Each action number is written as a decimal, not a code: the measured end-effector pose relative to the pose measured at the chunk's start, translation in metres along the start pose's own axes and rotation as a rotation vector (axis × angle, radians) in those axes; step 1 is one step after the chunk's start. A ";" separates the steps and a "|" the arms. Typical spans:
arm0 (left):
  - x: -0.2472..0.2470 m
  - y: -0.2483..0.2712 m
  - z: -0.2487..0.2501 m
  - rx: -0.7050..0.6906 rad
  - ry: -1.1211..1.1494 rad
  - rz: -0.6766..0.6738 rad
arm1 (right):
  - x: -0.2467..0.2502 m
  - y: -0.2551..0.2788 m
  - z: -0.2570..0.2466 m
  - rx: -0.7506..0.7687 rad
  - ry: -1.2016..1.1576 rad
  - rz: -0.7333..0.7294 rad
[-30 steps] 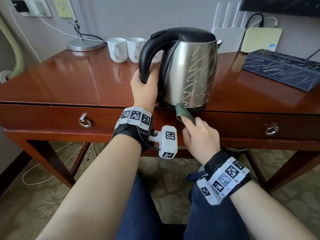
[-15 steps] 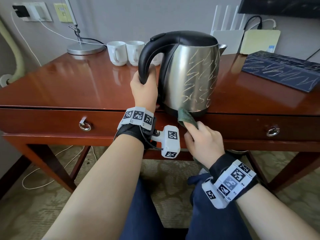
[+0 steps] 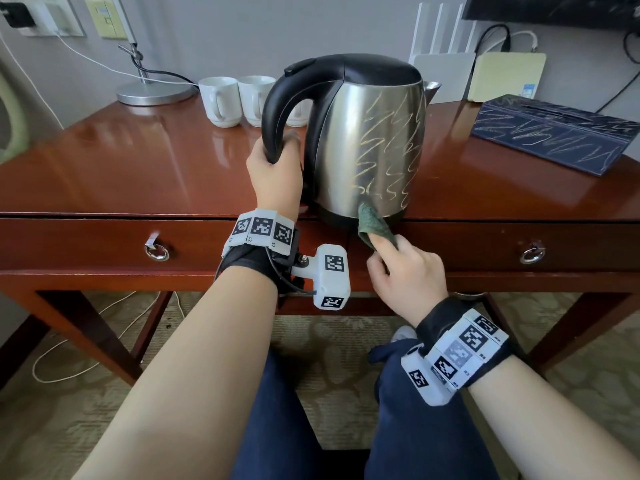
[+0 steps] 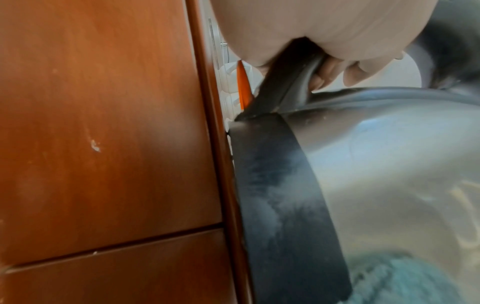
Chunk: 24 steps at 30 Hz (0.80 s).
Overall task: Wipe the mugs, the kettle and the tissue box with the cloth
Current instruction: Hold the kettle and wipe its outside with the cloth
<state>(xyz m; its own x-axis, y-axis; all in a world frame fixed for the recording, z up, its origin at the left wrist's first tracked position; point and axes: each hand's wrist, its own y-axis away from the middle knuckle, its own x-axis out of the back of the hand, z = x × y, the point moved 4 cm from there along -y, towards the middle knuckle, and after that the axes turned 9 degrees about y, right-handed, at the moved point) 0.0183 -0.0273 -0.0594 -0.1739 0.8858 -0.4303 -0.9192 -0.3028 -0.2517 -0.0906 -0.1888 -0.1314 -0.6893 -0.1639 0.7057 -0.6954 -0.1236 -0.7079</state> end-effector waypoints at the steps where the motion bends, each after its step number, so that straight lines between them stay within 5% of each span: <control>1: 0.000 0.000 0.000 0.003 -0.002 0.001 | -0.001 -0.001 -0.003 0.012 -0.016 -0.010; 13: 0.001 -0.002 -0.001 0.001 0.006 0.003 | 0.026 -0.030 -0.007 -0.012 0.039 0.119; 24: 0.001 0.002 0.001 0.002 0.000 -0.007 | 0.011 -0.025 -0.028 0.074 0.037 -0.086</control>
<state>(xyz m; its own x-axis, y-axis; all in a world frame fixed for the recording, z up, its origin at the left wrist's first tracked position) 0.0165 -0.0268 -0.0597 -0.1677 0.8876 -0.4290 -0.9210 -0.2962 -0.2530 -0.0871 -0.1603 -0.1051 -0.6360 -0.1136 0.7632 -0.7360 -0.2080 -0.6443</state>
